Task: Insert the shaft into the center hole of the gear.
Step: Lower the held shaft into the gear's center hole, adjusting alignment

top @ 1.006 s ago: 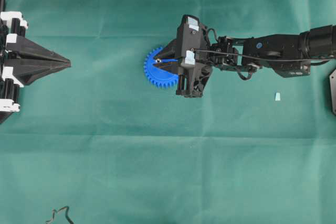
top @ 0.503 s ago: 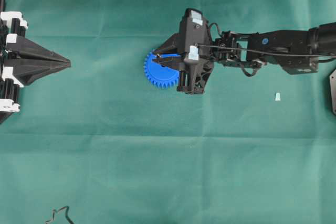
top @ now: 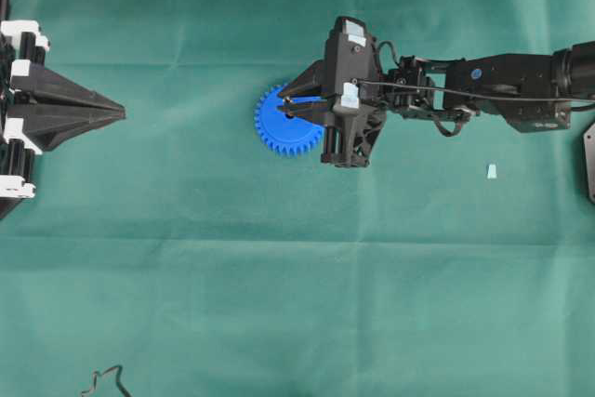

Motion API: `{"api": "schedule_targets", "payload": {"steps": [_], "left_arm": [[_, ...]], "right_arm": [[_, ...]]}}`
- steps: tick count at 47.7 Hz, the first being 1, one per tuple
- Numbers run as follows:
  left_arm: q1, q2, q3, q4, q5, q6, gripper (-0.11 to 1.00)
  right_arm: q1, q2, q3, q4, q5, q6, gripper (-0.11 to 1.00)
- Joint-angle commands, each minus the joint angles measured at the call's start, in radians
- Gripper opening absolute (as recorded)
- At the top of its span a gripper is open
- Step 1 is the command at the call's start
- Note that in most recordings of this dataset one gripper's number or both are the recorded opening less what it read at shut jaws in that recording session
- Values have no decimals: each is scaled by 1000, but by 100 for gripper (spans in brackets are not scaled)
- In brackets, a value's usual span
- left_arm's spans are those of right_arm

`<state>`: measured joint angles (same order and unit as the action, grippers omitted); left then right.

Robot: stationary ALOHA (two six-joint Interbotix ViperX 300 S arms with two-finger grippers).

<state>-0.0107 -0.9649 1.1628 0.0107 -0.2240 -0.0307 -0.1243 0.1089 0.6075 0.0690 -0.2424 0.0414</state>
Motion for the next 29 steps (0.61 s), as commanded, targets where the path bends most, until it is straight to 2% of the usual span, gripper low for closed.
{"api": "schedule_targets", "payload": {"steps": [1, 13, 29], "left_arm": [[0, 9, -28, 3, -5, -2, 0], [0, 9, -26, 3, -3, -2, 0], [0, 11, -28, 3, -3, -2, 0]], "right_arm": [[0, -15, -3, 3, -34, 2, 19], [0, 41, 0, 14, -94, 3, 20], [0, 57, 5, 21, -110, 5, 20]]}}
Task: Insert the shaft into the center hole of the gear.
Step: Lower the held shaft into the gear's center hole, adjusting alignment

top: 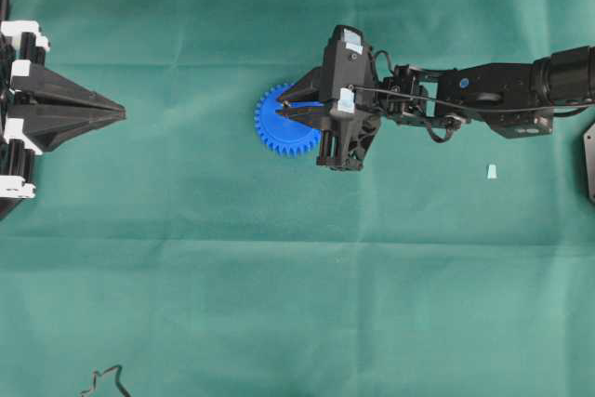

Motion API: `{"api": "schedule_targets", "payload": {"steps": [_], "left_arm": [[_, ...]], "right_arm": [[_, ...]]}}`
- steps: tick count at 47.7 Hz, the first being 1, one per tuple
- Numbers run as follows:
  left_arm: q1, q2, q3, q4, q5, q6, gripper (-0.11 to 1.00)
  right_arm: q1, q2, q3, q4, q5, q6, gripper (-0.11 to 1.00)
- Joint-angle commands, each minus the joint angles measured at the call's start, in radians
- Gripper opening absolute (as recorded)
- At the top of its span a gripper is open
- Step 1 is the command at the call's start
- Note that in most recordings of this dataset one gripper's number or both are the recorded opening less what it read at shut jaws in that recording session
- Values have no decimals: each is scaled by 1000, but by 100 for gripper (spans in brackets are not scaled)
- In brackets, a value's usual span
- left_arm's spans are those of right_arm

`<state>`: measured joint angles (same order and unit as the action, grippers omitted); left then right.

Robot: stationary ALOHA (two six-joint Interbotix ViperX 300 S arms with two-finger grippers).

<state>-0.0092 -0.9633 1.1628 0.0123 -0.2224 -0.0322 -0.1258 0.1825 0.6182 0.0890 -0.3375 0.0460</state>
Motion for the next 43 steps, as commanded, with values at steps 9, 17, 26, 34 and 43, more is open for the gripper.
{"api": "schedule_targets", "payload": {"steps": [9, 17, 26, 34, 43], "left_arm": [[-3, 9, -28, 2, -6, 0, 0], [-2, 9, -28, 2, -6, 0, 0], [-2, 9, -28, 2, -5, 0, 0], [-2, 11, -28, 2, -6, 0, 0], [-2, 11, -28, 2, -5, 0, 0]], "right_arm": [[3, 11, 5, 9, -40, 2, 19], [8, 54, 9, 25, -63, 2, 19], [11, 58, 9, 23, -60, 2, 19], [11, 58, 9, 23, -58, 2, 20], [11, 58, 9, 23, -58, 2, 19]]}}
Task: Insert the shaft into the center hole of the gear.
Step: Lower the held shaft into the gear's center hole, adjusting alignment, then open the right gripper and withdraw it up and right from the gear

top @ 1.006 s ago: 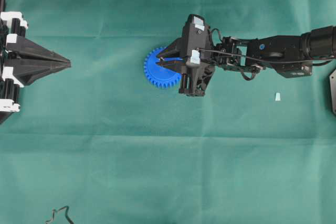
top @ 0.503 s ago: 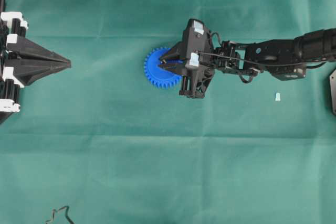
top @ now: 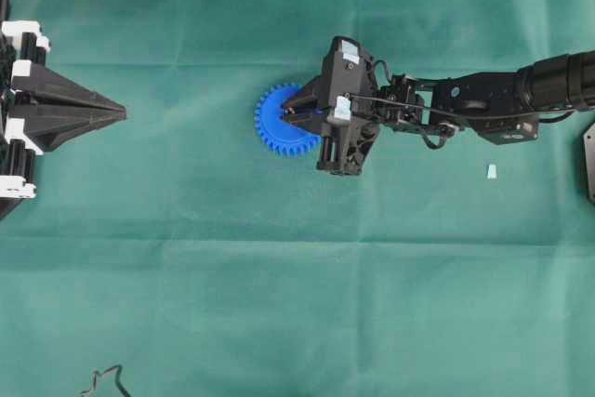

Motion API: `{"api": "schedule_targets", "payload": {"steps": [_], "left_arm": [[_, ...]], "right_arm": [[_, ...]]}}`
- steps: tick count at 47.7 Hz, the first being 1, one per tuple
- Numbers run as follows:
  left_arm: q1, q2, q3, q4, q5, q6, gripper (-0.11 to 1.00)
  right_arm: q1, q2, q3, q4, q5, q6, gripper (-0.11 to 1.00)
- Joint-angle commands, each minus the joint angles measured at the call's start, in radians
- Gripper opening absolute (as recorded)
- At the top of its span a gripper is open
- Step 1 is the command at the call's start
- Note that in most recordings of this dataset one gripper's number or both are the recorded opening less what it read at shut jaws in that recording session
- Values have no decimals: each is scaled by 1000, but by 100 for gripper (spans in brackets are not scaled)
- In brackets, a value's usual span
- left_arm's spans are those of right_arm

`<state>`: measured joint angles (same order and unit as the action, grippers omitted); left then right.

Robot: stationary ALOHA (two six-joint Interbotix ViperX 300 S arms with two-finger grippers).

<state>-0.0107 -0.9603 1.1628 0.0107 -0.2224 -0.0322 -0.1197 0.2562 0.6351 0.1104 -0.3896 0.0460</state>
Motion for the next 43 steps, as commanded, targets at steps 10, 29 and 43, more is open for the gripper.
{"api": "schedule_targets", "payload": {"steps": [10, 29, 43], "left_arm": [[0, 8, -28, 3, -5, 0, 0], [0, 8, -28, 3, -5, 0, 0], [0, 8, -28, 3, -5, -2, 0]], "right_arm": [[5, -17, -9, 5, 0, 3, 36], [5, -138, -23, 11, 55, -3, 90], [5, -316, -3, -6, 141, -8, 91]]}}
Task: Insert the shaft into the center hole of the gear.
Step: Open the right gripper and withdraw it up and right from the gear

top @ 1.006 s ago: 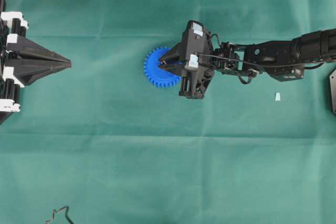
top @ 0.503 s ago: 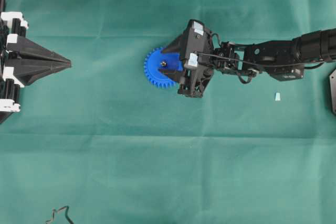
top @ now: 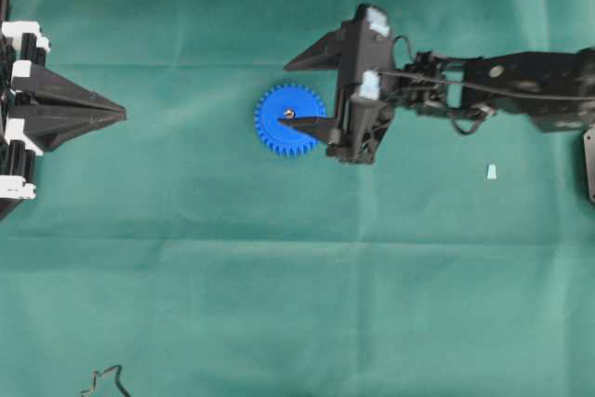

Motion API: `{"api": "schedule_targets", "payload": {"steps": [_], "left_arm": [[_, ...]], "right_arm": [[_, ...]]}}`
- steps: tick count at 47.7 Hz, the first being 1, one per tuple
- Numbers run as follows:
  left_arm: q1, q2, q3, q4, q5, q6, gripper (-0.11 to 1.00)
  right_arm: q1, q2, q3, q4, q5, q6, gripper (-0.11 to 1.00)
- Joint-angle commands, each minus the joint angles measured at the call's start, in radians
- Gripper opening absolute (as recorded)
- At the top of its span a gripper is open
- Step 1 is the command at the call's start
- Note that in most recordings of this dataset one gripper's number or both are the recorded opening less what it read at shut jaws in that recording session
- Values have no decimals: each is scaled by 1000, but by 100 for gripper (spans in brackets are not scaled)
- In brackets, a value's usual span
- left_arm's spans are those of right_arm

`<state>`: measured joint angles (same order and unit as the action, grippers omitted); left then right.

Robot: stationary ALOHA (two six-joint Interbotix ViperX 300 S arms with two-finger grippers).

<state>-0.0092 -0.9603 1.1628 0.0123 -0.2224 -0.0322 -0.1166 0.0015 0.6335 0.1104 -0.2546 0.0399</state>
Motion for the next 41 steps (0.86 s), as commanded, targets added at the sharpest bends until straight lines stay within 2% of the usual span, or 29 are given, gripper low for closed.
{"api": "schedule_targets", "payload": {"steps": [1, 41], "left_arm": [[-2, 8, -28, 2, -5, -2, 0], [-2, 5, -28, 2, -2, -3, 0]], "right_arm": [[2, -71, 2, -6, 8, -2, 91], [2, -555, 351, -6, 26, -2, 91]]}}
